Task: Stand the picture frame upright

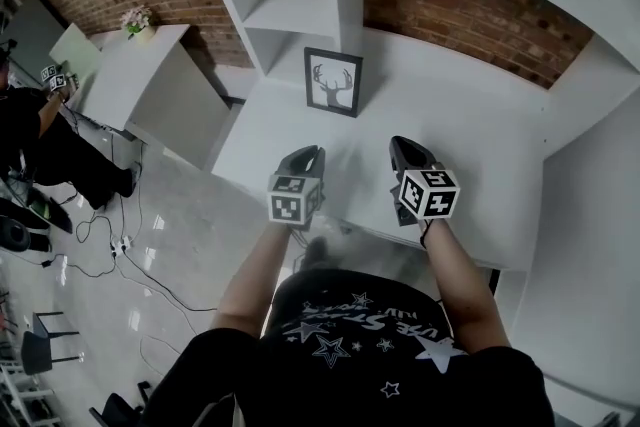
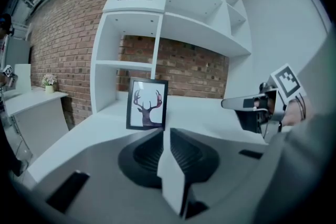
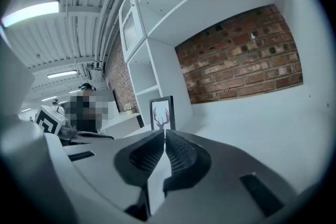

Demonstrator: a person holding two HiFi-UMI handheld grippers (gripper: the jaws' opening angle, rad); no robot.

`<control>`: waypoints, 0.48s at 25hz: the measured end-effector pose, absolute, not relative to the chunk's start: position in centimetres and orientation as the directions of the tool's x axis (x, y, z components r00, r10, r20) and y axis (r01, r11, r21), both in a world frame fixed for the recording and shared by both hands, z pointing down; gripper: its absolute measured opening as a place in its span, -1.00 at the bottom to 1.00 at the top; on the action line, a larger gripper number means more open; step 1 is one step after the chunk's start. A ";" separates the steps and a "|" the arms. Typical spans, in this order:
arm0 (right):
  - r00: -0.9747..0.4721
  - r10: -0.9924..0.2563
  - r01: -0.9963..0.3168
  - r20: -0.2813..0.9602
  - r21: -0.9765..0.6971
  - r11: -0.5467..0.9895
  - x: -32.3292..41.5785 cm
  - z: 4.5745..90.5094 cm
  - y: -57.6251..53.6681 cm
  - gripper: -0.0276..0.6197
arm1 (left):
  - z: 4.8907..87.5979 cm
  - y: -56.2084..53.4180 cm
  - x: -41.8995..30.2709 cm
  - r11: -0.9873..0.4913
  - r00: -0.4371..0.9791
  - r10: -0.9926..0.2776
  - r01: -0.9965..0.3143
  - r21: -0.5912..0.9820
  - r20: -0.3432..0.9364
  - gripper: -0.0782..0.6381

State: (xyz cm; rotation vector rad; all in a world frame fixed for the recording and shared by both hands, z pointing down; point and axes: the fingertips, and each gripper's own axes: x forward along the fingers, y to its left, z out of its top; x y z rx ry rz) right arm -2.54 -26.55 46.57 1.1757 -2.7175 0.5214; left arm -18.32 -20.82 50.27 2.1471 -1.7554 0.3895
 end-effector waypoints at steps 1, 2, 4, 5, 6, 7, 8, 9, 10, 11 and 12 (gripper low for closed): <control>-0.691 -0.676 -0.722 0.256 -0.261 0.640 -2.1 46.6 -26.1 -0.85 | 50.2 -20.3 -17.9 -0.174 0.194 -0.889 -0.981 0.084 0.415 -0.65; -0.697 -0.671 -0.717 0.254 -0.263 0.645 -1.8 46.7 -25.7 -0.85 | 50.2 -19.8 -17.6 -0.170 0.188 -0.891 -0.982 0.081 0.414 -0.66; -0.712 -0.658 -0.702 0.247 -0.272 0.658 -1.2 46.6 -24.7 -0.85 | 50.3 -18.7 -17.0 -0.157 0.176 -0.895 -0.984 0.079 0.411 -0.66; -0.720 -0.650 -0.693 0.242 -0.277 0.665 -0.9 46.6 -24.1 -0.85 | 50.3 -18.1 -16.7 -0.150 0.169 -0.896 -0.986 0.078 0.411 -0.66; -0.728 -0.643 -0.685 0.238 -0.282 0.672 -0.5 46.5 -23.6 -0.85 | 50.3 -17.5 -16.4 -0.142 0.161 -0.897 -0.987 0.077 0.413 -0.66; -0.735 -0.636 -0.677 0.235 -0.285 0.678 -0.1 46.5 -23.0 -0.85 | 50.3 -16.8 -16.0 -0.133 0.153 -0.897 -0.988 0.077 0.415 -0.66; -0.741 -0.629 -0.671 0.235 -0.286 0.684 0.4 46.5 -22.4 -0.85 | 50.3 -16.2 -15.6 -0.122 0.142 -0.898 -0.990 0.076 0.416 -0.66; -0.745 -0.623 -0.667 0.238 -0.286 0.688 1.1 46.6 -21.8 -0.85 | 50.4 -15.5 -15.2 -0.109 0.131 -0.899 -0.991 0.075 0.417 -0.66; -0.749 -0.617 -0.663 0.243 -0.286 0.692 1.7 46.8 -21.3 -0.85 | 50.5 -14.9 -14.7 -0.096 0.119 -0.901 -0.993 0.075 0.418 -0.66; -0.752 -0.612 -0.659 0.247 -0.286 0.695 2.4 46.9 -20.7 -0.85 | 50.5 -14.2 -14.2 -0.083 0.107 -0.903 -0.994 0.076 0.416 -0.66; -0.756 -0.606 -0.655 0.248 -0.287 0.699 3.0 47.0 -20.2 -0.85 | 50.4 -13.6 -13.7 -0.073 0.098 -0.906 -0.994 0.076 0.413 -0.67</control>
